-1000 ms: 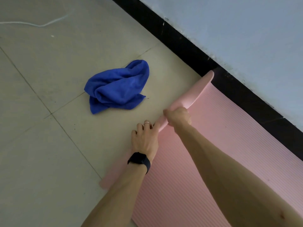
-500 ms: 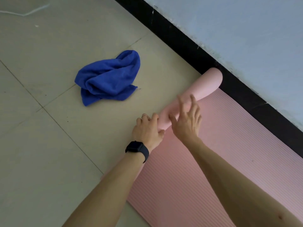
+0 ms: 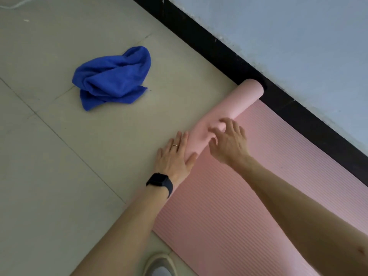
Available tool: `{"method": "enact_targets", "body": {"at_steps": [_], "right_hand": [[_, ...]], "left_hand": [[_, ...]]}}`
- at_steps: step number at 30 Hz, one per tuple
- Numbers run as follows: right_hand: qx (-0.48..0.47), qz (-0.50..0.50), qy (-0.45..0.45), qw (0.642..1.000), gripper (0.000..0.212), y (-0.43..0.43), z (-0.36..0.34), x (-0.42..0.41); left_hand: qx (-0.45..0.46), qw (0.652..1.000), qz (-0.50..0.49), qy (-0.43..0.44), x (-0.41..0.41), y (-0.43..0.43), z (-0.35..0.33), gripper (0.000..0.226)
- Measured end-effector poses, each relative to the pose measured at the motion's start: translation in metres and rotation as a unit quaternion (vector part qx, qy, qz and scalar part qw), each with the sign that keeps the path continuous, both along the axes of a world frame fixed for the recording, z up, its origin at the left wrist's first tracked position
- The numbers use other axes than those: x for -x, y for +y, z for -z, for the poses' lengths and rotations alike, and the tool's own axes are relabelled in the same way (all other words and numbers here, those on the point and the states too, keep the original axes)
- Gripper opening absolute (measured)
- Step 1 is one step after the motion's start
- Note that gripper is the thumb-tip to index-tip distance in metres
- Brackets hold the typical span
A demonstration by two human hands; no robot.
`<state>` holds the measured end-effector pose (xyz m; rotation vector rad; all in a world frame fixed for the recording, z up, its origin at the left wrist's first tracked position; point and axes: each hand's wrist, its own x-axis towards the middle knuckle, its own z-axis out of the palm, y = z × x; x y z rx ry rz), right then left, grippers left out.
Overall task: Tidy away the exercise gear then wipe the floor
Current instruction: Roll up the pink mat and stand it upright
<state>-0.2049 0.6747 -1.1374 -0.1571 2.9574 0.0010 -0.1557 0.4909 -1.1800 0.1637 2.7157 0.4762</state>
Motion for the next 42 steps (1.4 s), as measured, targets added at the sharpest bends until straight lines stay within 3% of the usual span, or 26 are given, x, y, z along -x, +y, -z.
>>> {"method": "enact_targets", "body": {"at_steps": [3, 6, 8, 11, 14, 16, 18, 20, 24, 28, 30, 32, 34, 36, 39, 42], "right_hand": [[0.038, -0.018, 0.029, 0.999, 0.048, -0.007, -0.008, 0.007], [0.020, -0.122, -0.090, 0.988, 0.058, 0.004, -0.003, 0.001], [0.022, -0.119, -0.111, 0.986, 0.059, 0.021, 0.002, -0.013], [0.061, -0.082, -0.098, 0.990, 0.059, 0.048, 0.006, -0.048], [0.047, -0.068, -0.094, 0.992, 0.063, 0.079, 0.009, -0.087], [0.042, -0.058, -0.071, 0.995, 0.058, 0.094, 0.006, -0.103], [0.080, -0.011, -0.005, 0.997, 0.042, 0.098, -0.002, -0.104], [0.112, 0.014, 0.045, 0.993, 0.042, 0.095, -0.009, -0.100], [0.062, -0.084, -0.086, 0.991, 0.053, 0.102, -0.004, -0.097], [0.089, -0.067, -0.092, 0.990, 0.053, 0.143, 0.011, -0.128], [0.101, -0.063, -0.083, 0.989, 0.052, 0.167, 0.014, -0.148], [0.096, -0.058, -0.082, 0.990, 0.051, 0.188, 0.019, -0.168], [0.088, -0.038, -0.067, 0.993, 0.049, 0.203, 0.018, -0.188], [0.100, 0.005, -0.007, 0.995, 0.050, 0.209, 0.013, -0.198], [0.154, 0.062, 0.097, 0.981, 0.048, 0.209, 0.002, -0.190], [0.125, -0.022, 0.024, 0.992, 0.053, 0.213, 0.007, -0.184]], "left_hand": [[0.033, 0.999, -0.005, 0.041, -0.028, 0.023, -0.003, 0.072], [0.046, 0.998, 0.014, 0.040, -0.042, 0.039, -0.014, 0.072], [-0.008, 0.999, 0.032, 0.017, -0.041, 0.045, -0.025, 0.067], [-0.099, 0.994, -0.046, 0.009, -0.037, 0.031, -0.040, 0.063], [0.021, 0.998, -0.025, -0.046, -0.051, 0.025, -0.033, 0.084], [0.015, 0.996, -0.003, -0.087, -0.075, 0.047, -0.022, 0.089], [0.011, 0.998, -0.012, -0.060, -0.103, 0.076, -0.014, 0.086], [0.057, 0.998, -0.013, -0.020, -0.127, 0.099, -0.014, 0.083], [0.101, 0.995, 0.023, -0.004, -0.147, 0.125, -0.034, 0.081], [-0.005, 0.999, 0.016, 0.030, -0.136, 0.123, -0.064, 0.060], [0.003, 0.999, 0.018, 0.034, -0.126, 0.120, -0.064, 0.067], [0.069, 0.996, 0.044, -0.030, -0.126, 0.124, -0.055, 0.091], [0.070, 0.992, 0.062, -0.083, -0.143, 0.145, -0.038, 0.104], [0.039, 0.995, 0.063, -0.074, -0.171, 0.173, -0.024, 0.107], [0.083, 0.993, 0.078, -0.015, -0.203, 0.200, -0.019, 0.106], [0.106, 0.990, 0.093, -0.022, -0.215, 0.212, -0.031, 0.104]]}}
